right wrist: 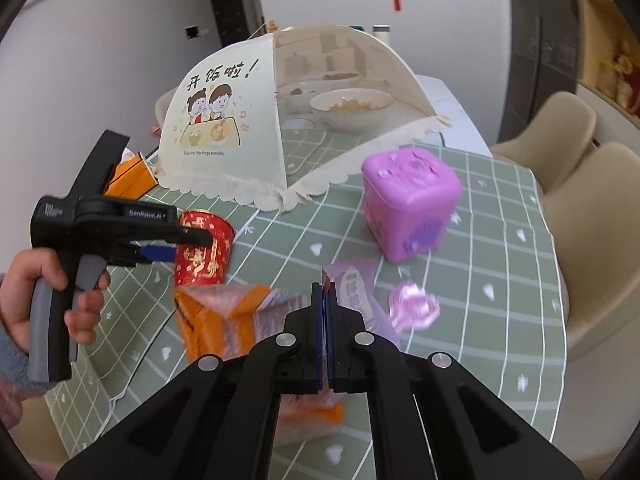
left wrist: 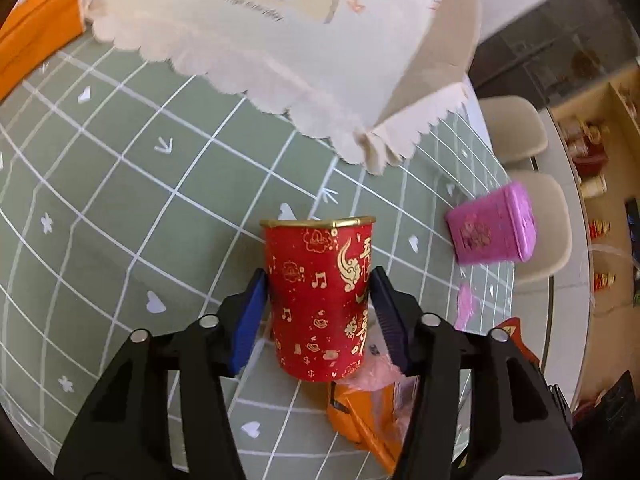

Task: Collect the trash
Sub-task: 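Grasp the red paper cup with the left gripper while right holds the lavender wrapper, then carry the red cup and lavender wrapper over the yellow trash bag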

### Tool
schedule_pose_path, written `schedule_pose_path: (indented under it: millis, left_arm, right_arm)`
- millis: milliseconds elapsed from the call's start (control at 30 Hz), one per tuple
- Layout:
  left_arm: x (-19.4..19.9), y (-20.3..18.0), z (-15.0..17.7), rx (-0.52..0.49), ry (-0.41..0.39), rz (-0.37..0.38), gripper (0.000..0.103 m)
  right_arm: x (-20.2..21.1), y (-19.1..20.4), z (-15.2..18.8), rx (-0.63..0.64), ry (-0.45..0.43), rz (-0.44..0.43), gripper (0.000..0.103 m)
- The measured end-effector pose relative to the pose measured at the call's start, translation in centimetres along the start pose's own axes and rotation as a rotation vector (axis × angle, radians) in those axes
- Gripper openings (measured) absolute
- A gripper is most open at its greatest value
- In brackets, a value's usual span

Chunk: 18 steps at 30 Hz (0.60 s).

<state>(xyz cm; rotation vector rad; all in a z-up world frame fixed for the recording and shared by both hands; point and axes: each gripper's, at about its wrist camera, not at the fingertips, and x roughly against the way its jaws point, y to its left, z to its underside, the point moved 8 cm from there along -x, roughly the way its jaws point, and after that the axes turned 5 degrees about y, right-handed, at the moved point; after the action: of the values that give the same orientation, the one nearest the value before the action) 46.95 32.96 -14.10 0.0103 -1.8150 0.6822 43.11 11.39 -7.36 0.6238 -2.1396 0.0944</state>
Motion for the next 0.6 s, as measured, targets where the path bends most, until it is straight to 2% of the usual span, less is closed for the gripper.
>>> schedule_pose_path:
  millis: [233, 400, 467, 600]
  left_arm:
    - [5.5, -4.1, 1.5, -0.225, -0.109, 0.054, 0.047]
    - [9.7, -8.7, 3.4, -0.446, -0.198, 0.101, 0.047]
    - [10.9, -10.9, 4.6, -0.543, -0.233, 0.138, 0.048]
    - [11.6, -14.3, 7.1, -0.665, -0.245, 0.226, 0.049]
  right_arm:
    - [5.2, 1.2, 2.2, -0.049, -0.079, 0.100, 0.004]
    - [8.8, 1.4, 3.3, -0.093, -0.125, 0.194, 0.004]
    - [9.8, 1.1, 3.4, -0.109, -0.133, 0.215, 0.004]
    - [12.1, 0.2, 4.1, -0.121, -0.142, 0.269, 0.004]
